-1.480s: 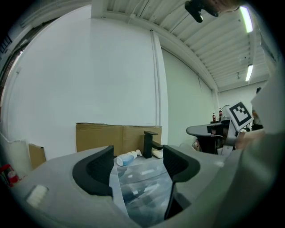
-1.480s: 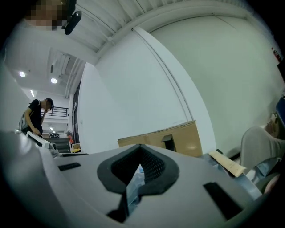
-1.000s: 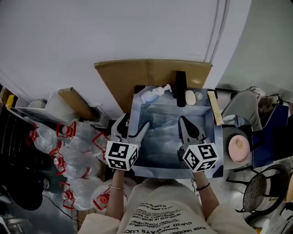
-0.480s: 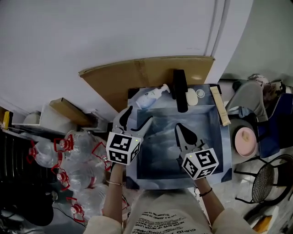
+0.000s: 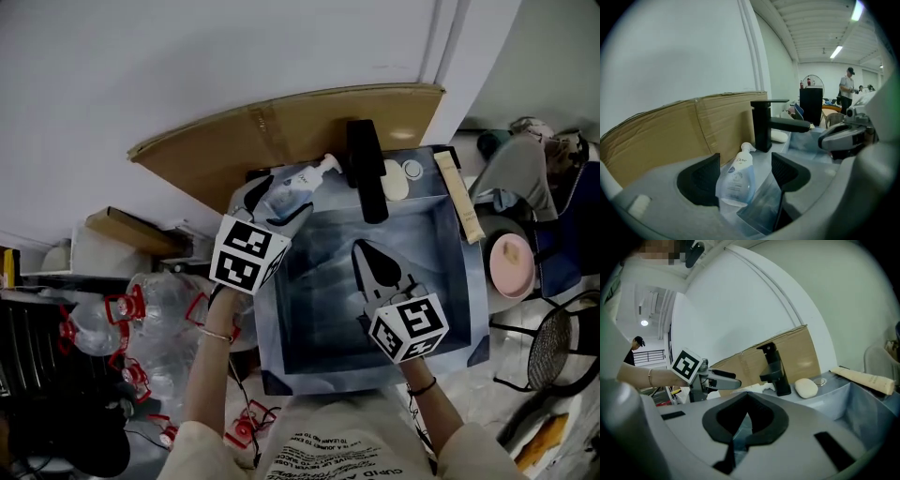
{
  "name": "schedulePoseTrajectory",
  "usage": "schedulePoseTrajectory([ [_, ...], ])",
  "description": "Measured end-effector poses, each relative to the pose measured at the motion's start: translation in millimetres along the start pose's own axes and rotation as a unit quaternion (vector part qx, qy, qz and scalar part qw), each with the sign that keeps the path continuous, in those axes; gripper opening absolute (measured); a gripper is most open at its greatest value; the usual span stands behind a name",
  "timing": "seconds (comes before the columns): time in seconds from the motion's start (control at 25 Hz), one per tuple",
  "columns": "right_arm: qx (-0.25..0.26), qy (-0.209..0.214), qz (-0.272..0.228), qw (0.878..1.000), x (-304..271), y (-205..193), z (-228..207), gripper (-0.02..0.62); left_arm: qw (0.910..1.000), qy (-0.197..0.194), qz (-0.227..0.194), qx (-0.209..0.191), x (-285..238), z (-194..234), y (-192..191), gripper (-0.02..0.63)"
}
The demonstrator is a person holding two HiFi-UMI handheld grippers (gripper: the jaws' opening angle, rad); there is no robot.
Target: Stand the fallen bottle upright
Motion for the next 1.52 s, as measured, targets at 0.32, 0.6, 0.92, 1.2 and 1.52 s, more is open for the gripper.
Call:
schedulePoseTrajectory([
  [0.32,-0.013,-0.004,0.013,1.000,-7.1,-15.1,-1.7,0.003,0.9936,-0.050,0.090,-0.048,-42.9,12.6,9.3,0.333],
  [0.6,-0.019,-0.005,0.021,1.000,-10.7,-23.9,-1.3,0.003,0.9807,-0.091,0.163,-0.060,-72.4,11.4,4.0,0.333],
  [0.92,-0.030,-0.012,0.032,0.999,-7.8,-37.2,-5.7,0.003,0.9631,-0.112,0.235,-0.070,-92.2,11.9,-10.7,0.333],
  [1.2,-0.036,-0.018,0.039,0.998,-5.1,-44.7,-8.9,0.003,0.9530,-0.130,0.265,-0.068,-108.0,7.7,-18.9,0.333],
  [1.52,-0.040,-0.019,0.043,0.998,-2.3,-48.5,-8.2,0.003,0.9524,-0.131,0.270,-0.051,-117.7,10.5,-20.9,0.328],
])
Point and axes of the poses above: the fingertips, and each gripper's own axes: x backward along the fingers, z to its left, y out of its top, the point moved 4 cm from there along x, backward along the fingers, and after that the axes turned 10 degrees about x, right-handed, at the moved point
